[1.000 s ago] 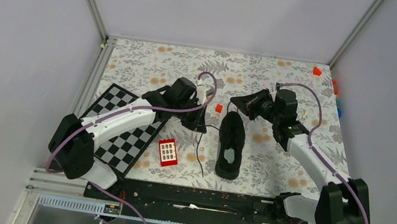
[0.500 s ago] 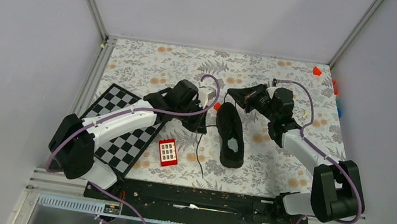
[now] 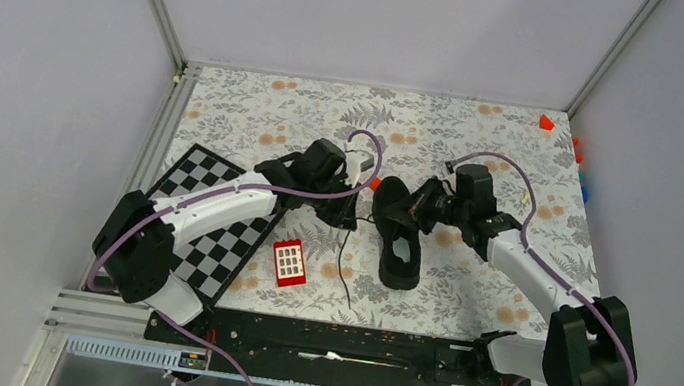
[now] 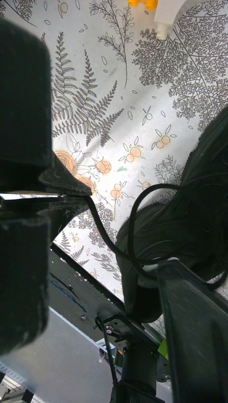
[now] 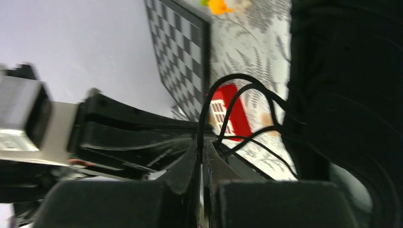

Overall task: Tie the shoes
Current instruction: Cross the shoelace with the shoelace.

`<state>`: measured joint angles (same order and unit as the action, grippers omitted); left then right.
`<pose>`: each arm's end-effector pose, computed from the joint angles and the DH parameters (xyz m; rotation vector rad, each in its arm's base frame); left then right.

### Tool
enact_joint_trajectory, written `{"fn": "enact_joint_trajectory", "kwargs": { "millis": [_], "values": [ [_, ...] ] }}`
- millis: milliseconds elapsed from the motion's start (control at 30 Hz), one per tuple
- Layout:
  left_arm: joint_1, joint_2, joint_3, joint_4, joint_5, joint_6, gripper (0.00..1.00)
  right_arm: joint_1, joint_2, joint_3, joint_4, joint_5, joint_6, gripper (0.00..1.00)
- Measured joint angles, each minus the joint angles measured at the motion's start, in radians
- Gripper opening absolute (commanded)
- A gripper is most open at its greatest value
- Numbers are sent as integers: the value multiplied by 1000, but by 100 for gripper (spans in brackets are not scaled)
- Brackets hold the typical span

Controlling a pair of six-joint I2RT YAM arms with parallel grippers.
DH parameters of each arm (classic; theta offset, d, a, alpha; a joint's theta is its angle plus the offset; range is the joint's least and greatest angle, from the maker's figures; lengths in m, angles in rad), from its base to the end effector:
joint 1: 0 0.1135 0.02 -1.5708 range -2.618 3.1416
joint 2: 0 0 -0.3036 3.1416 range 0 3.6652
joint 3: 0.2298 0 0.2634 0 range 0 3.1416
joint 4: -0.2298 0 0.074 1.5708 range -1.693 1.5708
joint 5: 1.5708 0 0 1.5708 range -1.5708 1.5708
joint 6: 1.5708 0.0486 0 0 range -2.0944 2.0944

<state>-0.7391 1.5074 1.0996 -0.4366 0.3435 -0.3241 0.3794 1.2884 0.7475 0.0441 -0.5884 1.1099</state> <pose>0.2399 -0.2408 0.2803 0.6888 2.4571 -0.8713 0.2564 0.1313 0.2699 0.4358 2.3062 1.4465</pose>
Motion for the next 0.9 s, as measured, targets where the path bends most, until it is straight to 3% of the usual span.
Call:
{"fn": "enact_joint_trajectory", "kwargs": {
  "millis": [400, 900],
  "values": [
    [-5, -10, 0, 9, 12, -15, 0, 0, -16, 58, -348, 16, -246, 0],
    [-110, -53, 27, -18, -8, 94, 0, 11, -75, 144, -369, 42, -221, 0]
  ]
}}
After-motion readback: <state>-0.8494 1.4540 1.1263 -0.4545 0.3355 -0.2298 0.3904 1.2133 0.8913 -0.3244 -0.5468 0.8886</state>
